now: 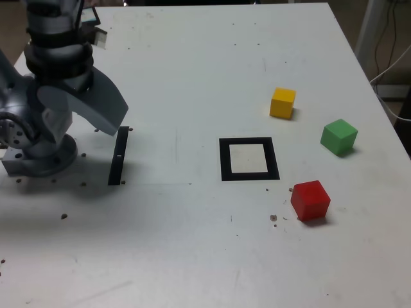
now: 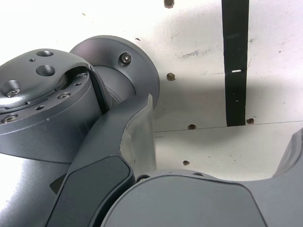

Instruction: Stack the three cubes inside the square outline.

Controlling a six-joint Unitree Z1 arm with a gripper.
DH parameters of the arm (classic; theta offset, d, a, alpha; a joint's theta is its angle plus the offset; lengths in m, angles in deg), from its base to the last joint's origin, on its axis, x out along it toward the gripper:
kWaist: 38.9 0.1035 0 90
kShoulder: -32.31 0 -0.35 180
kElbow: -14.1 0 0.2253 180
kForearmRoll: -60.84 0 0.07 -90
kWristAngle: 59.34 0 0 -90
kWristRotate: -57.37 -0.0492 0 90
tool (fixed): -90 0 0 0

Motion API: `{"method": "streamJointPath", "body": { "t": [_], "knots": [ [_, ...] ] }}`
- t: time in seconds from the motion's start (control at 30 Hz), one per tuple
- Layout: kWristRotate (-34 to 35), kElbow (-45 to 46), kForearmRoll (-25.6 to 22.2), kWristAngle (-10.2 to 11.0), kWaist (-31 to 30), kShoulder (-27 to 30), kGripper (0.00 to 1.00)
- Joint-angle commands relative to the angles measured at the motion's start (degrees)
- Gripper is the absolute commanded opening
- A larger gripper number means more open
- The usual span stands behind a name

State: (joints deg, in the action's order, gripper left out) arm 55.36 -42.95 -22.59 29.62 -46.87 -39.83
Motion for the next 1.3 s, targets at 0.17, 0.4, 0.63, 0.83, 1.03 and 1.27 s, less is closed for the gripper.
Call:
{"method": "streamJointPath", "body": {
  "t": [0.17, 0.4, 0.63, 0.83, 1.03, 1.27],
  "knots": [
    [-0.1, -0.2, 0.1, 0.1, 0.1, -0.2, 1.0],
    [-0.1, -5.2, -0.2, -0.9, 0.5, -1.0, 1.0],
    [4.0, -17.6, -1.3, -2.7, 0.5, -4.0, 0.99],
    [9.2, -21.6, 4.0, -2.6, -2.0, -7.0, 0.99],
    [12.1, -33.9, 1.7, 0.2, -7.8, -16.6, 0.99],
    [16.8, -46.4, -3.3, 2.7, -13.9, -27.1, 0.99]
  ]
}}
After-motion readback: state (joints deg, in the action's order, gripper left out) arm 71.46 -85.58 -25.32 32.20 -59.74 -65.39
